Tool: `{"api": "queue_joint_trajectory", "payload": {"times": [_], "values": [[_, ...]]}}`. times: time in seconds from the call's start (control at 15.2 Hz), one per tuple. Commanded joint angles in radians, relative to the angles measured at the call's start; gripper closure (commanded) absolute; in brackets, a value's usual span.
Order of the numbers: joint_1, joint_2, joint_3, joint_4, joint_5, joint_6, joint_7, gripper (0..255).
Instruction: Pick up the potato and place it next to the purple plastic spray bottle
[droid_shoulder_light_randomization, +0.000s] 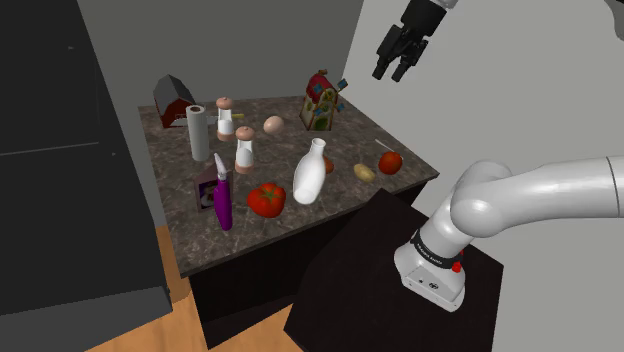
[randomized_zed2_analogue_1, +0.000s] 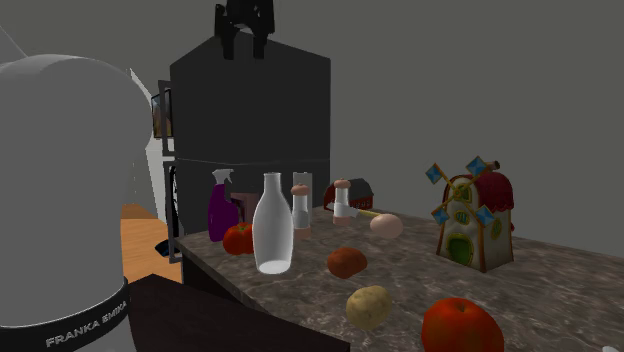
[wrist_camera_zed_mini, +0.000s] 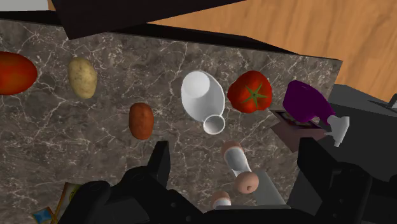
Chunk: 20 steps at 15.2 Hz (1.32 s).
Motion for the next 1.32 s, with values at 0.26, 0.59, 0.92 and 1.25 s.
{"api": "queue_joint_trajectory", "payload": {"times": [0.26,0.59,0.92,1.25], "values": [[-0.017,-0.019,-0.032,-0.127,-0.037,0.094,-0.053,0],[-0.044,-0.017,-0.078,-0.267,-0.089,0.221,-0.119,0],[-0.077,0.021,-0.132,-0.382,-0.145,0.364,-0.185,0],[-0.113,0.106,-0.194,-0.47,-0.203,0.526,-0.252,0]]}}
